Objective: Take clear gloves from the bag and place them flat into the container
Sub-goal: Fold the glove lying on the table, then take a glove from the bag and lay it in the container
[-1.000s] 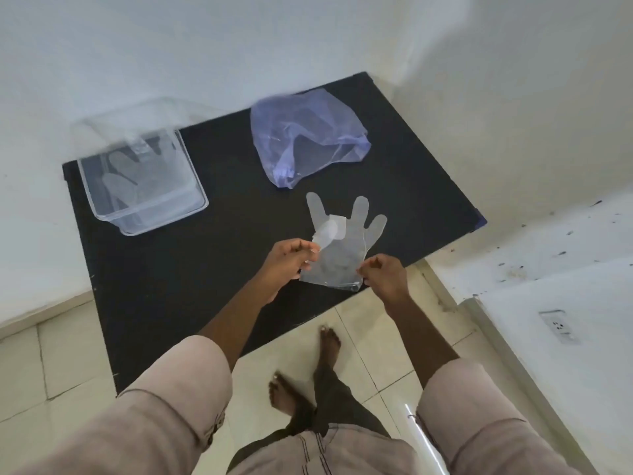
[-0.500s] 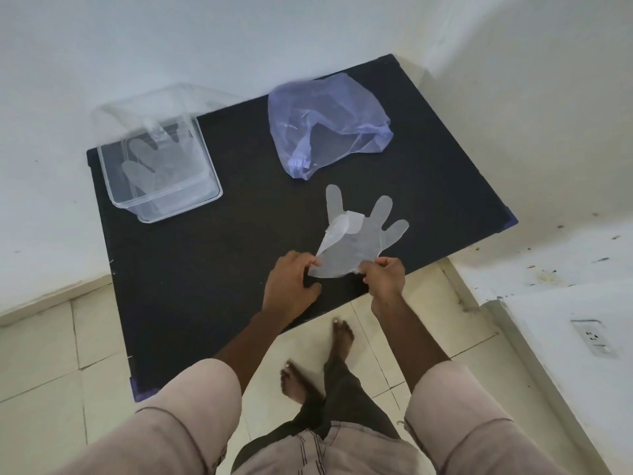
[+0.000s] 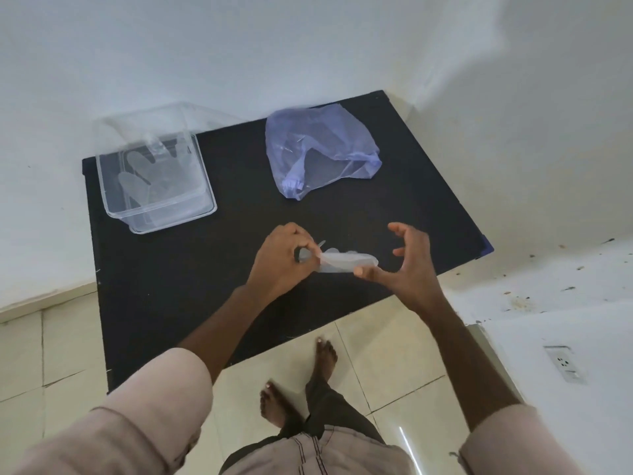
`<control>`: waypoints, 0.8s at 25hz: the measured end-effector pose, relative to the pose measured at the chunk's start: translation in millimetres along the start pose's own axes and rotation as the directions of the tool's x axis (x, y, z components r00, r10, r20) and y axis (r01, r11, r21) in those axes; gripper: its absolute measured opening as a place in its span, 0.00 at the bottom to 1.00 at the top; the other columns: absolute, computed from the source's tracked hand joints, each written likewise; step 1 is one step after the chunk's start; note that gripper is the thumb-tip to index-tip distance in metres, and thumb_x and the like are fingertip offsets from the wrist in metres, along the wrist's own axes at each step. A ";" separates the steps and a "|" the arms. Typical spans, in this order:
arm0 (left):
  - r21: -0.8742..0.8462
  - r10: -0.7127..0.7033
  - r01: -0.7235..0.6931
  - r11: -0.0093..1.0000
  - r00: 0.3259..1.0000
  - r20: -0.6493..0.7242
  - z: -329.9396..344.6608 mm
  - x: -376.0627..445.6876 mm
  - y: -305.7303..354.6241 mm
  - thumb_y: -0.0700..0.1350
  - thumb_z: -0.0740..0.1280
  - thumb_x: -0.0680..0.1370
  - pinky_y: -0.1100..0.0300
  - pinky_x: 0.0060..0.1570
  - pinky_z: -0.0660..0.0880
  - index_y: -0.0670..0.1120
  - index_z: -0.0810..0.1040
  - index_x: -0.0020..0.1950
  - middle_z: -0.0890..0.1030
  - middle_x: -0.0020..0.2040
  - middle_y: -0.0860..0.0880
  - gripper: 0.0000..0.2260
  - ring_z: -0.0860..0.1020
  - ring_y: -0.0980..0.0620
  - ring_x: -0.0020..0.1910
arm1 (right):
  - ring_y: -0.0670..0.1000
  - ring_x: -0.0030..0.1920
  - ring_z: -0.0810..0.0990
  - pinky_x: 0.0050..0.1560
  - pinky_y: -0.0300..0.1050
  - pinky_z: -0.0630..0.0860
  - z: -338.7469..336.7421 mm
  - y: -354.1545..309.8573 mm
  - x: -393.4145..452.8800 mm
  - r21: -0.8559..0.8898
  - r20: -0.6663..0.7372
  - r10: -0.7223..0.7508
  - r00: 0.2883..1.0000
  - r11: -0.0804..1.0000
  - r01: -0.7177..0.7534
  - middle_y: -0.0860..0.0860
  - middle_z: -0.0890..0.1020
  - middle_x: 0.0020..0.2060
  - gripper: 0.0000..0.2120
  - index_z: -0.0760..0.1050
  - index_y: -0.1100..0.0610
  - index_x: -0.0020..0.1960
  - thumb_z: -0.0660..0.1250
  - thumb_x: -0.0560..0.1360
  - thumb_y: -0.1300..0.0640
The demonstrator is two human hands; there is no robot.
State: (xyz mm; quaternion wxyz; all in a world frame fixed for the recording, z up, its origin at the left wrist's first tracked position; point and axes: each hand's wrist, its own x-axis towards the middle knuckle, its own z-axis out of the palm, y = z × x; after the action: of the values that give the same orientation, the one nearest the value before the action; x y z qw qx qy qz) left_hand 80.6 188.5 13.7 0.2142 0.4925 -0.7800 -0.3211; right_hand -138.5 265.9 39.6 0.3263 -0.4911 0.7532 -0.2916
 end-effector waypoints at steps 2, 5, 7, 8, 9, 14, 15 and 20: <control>-0.085 0.009 -0.010 0.996 1.000 -0.009 -22.1 11.4 11.1 0.41 0.75 0.71 0.56 0.47 0.78 0.45 0.86 0.44 0.82 0.47 0.48 0.03 0.79 0.52 0.46 | 0.48 0.57 0.74 0.50 0.40 0.75 -11.4 -6.7 9.9 -0.235 0.172 -0.106 0.979 0.961 0.146 0.47 0.64 0.70 0.49 0.59 0.45 0.73 0.80 0.59 0.38; -0.148 -0.039 0.040 0.988 0.999 0.010 -48.2 22.2 23.7 0.40 0.75 0.71 0.60 0.42 0.78 0.48 0.86 0.41 0.82 0.43 0.49 0.03 0.80 0.53 0.42 | 0.50 0.60 0.75 0.61 0.52 0.76 -6.4 -31.5 24.1 -0.299 0.298 -0.166 0.940 0.919 0.257 0.52 0.71 0.69 0.41 0.66 0.48 0.71 0.81 0.63 0.47; -0.165 -0.068 0.075 0.983 0.996 0.051 -65.4 25.7 27.3 0.40 0.75 0.71 0.65 0.34 0.77 0.49 0.85 0.40 0.83 0.42 0.48 0.03 0.81 0.52 0.39 | 0.50 0.55 0.79 0.60 0.53 0.78 0.3 -51.8 29.8 -0.184 0.247 -0.277 0.929 0.927 0.326 0.53 0.79 0.59 0.22 0.76 0.52 0.63 0.76 0.70 0.53; -0.178 -0.086 0.096 0.979 0.994 0.061 -74.4 26.5 28.1 0.41 0.74 0.72 0.67 0.31 0.76 0.48 0.85 0.40 0.84 0.41 0.48 0.03 0.82 0.51 0.38 | 0.50 0.51 0.80 0.58 0.52 0.80 2.2 -61.2 30.9 -0.136 0.197 -0.317 0.928 0.929 0.346 0.53 0.82 0.54 0.13 0.79 0.53 0.58 0.72 0.74 0.55; -0.200 -0.109 0.119 0.972 0.992 0.060 -84.8 26.5 28.4 0.41 0.74 0.72 0.67 0.30 0.77 0.47 0.86 0.41 0.85 0.40 0.47 0.02 0.83 0.49 0.38 | 0.48 0.48 0.81 0.56 0.49 0.81 3.1 -71.0 30.6 -0.095 0.138 -0.341 0.930 0.930 0.355 0.52 0.83 0.50 0.08 0.81 0.54 0.54 0.69 0.76 0.56; -0.430 -0.022 0.055 0.901 0.996 0.082 -140.0 23.1 32.3 0.37 0.77 0.68 0.53 0.38 0.83 0.46 0.83 0.54 0.84 0.53 0.46 0.16 0.83 0.47 0.47 | 0.49 0.43 0.84 0.42 0.41 0.81 -7.4 -132.9 28.6 0.131 0.011 -0.371 0.929 0.921 0.366 0.52 0.86 0.43 0.07 0.84 0.55 0.48 0.67 0.76 0.59; -0.459 0.040 0.006 0.888 0.995 0.091 -149.2 22.6 33.5 0.35 0.77 0.66 0.51 0.39 0.83 0.47 0.82 0.57 0.83 0.55 0.47 0.20 0.83 0.47 0.49 | 0.51 0.43 0.84 0.39 0.42 0.80 -10.8 -147.4 27.7 0.173 0.017 -0.383 0.924 0.911 0.374 0.53 0.86 0.42 0.06 0.84 0.56 0.48 0.68 0.76 0.59; -0.369 0.001 0.031 0.929 0.996 0.087 -179.8 23.1 22.3 0.36 0.78 0.67 0.50 0.37 0.82 0.42 0.82 0.52 0.80 0.33 0.50 0.14 0.80 0.52 0.34 | 0.49 0.35 0.80 0.30 0.40 0.75 -34.1 -203.9 26.0 0.315 0.025 -0.404 0.914 0.871 0.377 0.56 0.83 0.35 0.04 0.83 0.60 0.41 0.70 0.74 0.62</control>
State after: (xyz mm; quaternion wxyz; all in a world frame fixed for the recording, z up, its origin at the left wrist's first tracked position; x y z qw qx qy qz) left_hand 173.7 122.4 156.3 0.2668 0.4350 -0.7103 -0.4847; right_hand -60.9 174.9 210.2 0.3654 -0.5897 0.5692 -0.4412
